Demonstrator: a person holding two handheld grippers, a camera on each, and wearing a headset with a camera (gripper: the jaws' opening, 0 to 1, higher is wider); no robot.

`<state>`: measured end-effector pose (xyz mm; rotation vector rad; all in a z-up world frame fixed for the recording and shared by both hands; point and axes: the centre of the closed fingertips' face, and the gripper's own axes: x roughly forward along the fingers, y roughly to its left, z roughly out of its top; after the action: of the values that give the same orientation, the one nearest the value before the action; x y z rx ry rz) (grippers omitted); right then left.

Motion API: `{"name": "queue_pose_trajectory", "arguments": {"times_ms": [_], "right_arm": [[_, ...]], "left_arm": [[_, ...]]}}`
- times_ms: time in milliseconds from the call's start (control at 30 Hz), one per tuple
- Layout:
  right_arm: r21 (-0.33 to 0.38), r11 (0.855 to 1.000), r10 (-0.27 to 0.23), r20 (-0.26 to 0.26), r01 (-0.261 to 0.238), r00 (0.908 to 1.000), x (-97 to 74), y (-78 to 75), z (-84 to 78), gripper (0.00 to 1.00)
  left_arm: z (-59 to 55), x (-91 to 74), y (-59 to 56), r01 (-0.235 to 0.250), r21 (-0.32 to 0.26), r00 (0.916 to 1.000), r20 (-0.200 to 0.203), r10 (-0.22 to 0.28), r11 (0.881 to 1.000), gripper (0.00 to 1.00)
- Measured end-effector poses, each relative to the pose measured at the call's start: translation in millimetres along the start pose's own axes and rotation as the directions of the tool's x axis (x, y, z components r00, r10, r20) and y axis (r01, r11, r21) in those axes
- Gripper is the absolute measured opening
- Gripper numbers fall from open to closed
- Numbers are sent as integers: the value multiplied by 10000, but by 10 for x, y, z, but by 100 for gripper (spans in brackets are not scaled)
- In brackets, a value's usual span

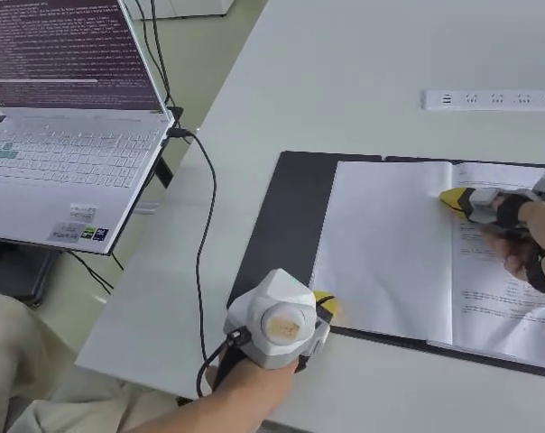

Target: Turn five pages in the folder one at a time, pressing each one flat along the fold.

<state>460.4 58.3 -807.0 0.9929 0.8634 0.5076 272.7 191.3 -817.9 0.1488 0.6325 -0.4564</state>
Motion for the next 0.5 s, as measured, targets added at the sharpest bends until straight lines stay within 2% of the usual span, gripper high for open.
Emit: {"name": "queue_pose_trajectory", "arguments": {"times_ms": [167, 333, 500], "right_arm": [[234, 9997, -64, 138, 61, 9999, 99, 8, 128, 0], [247, 9995, -199, 563, 185, 9982, 170, 16, 252, 0], [792, 9967, -264, 1093, 178, 9937, 240, -23, 401, 0]], "left_arm": [[-1, 5, 2, 0, 34, 10000, -56, 0, 10000, 0], [-3, 8, 3, 27, 71, 10000, -94, -26, 10000, 0], [-4, 12, 4, 41, 92, 10000, -87, -41, 9999, 0]]}}
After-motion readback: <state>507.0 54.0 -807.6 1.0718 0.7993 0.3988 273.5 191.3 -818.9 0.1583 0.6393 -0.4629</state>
